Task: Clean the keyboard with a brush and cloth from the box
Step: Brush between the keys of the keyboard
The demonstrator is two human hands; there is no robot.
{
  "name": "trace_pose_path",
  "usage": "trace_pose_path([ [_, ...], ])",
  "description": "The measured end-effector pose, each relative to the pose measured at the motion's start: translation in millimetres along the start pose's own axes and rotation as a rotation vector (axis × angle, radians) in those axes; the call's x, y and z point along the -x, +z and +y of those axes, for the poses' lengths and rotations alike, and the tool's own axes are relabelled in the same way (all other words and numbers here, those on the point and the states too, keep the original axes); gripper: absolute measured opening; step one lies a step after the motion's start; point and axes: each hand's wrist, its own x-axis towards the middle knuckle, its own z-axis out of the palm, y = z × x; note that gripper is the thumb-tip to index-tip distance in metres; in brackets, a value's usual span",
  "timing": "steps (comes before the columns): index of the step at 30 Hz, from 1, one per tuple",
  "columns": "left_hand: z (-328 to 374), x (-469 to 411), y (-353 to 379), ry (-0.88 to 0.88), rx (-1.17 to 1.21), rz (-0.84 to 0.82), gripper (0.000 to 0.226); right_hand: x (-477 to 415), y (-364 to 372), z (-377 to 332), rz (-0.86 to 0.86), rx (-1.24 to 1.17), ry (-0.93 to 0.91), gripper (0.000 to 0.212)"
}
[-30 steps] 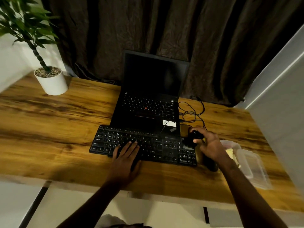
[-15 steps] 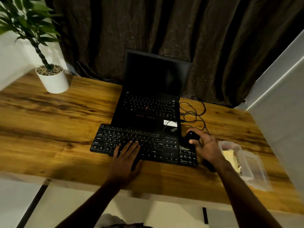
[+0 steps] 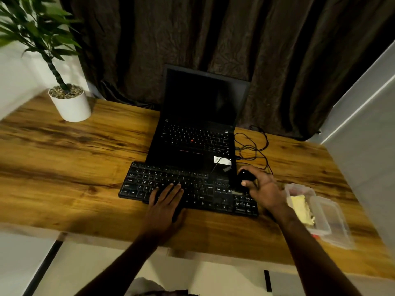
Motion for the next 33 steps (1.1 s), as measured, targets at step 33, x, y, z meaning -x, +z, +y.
trace_pose_path([
  [33,-0.2,0.7,-2.2,-0.003,0.030,-0.019,0.059,-6.5,8.7,0.0,0.002,0.058,-0.053,0.047],
])
